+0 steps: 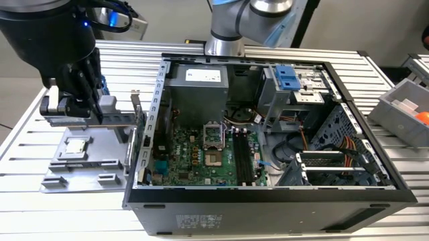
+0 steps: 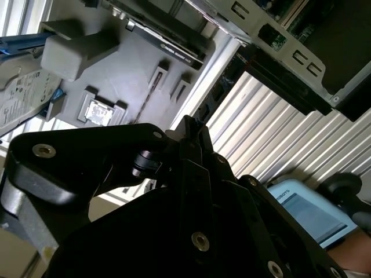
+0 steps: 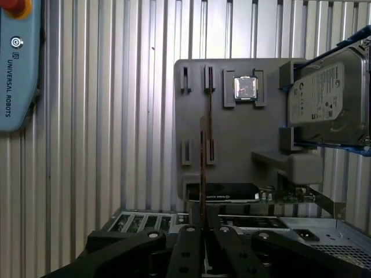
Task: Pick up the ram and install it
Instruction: 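Pick up the ram and move it above insertion slot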
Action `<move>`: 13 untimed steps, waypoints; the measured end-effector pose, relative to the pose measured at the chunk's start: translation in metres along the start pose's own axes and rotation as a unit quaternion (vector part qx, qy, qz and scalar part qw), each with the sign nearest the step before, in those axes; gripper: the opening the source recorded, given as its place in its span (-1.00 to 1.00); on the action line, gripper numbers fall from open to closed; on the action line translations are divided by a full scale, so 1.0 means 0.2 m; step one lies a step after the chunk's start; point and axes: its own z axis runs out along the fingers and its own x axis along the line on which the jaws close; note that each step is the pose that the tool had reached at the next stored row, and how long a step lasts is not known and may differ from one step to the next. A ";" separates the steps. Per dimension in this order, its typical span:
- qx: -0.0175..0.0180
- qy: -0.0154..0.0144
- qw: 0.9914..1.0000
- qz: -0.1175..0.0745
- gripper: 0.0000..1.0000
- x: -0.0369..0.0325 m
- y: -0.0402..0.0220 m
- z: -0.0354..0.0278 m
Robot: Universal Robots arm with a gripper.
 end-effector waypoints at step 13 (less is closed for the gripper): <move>0.000 0.000 1.000 0.000 -1.00 0.001 -0.055 -0.001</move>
